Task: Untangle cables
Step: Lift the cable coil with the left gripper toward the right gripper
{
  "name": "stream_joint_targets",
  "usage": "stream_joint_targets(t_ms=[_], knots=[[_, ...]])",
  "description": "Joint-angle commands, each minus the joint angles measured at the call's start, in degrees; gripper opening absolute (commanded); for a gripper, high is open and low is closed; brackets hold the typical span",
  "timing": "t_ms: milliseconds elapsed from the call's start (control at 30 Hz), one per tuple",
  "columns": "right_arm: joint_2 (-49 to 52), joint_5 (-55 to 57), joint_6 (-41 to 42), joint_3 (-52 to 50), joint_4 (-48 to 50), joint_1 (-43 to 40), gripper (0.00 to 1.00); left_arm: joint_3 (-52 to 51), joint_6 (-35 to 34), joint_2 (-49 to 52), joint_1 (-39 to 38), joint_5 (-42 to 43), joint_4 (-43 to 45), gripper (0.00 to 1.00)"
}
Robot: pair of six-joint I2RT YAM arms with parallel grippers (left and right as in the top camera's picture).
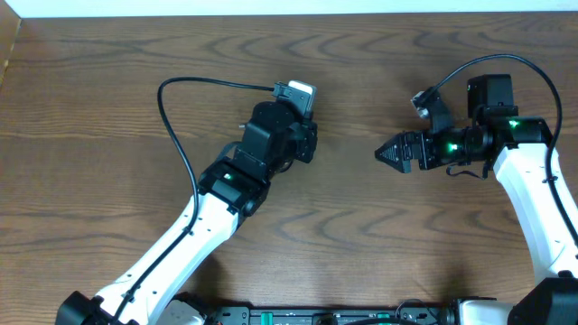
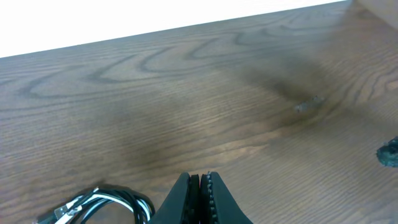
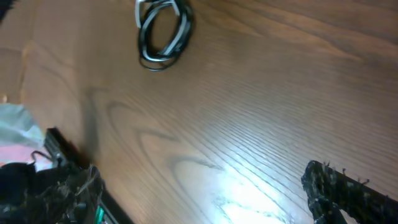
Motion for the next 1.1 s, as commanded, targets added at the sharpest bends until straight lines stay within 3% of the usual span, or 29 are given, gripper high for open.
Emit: stream_joint_targets(t_ms=[0,167,300,433,633,800,1067], knots=[[0.37,-3.26,-2.45,-0.26,-0.15,0.0,0.99,0.92,-1.11,-1.38,-0.17,-1.53,-0.9,0.08],[0.37,-2.4,-2.45,-0.26,-0.09,0.0,0.99,0.92,-1.11,-0.87,-0.11,-10.14,-4.76,0.08],[0.37,1.73,-1.2,-0.26,0.09,0.0,0.99,0.92,0.48,1.22,0.07,-14.03,-6.19,0.35],[0.37,7.87,1.95,-0.26,-0.04,0.0,0.99,0.92,1.01,5.05,0.39,-14.03,-6.12,0.49],[0.37,8.96,2.32,-0.28,-0.13,0.0,0.99,0.92,1.22,12.92,0.42,-13.99,-5.38,0.51],[0.37,8.96,2.56,-0.26,-0.15,0.0,0.99,0.92,1.22,18.01,0.42,-12.85,-5.44,0.38],[0.37,8.94,2.73,-0.26,-1.84,0.0,0.99,0.92,1.25,21.92,0.42,-12.11,-5.86,0.38]])
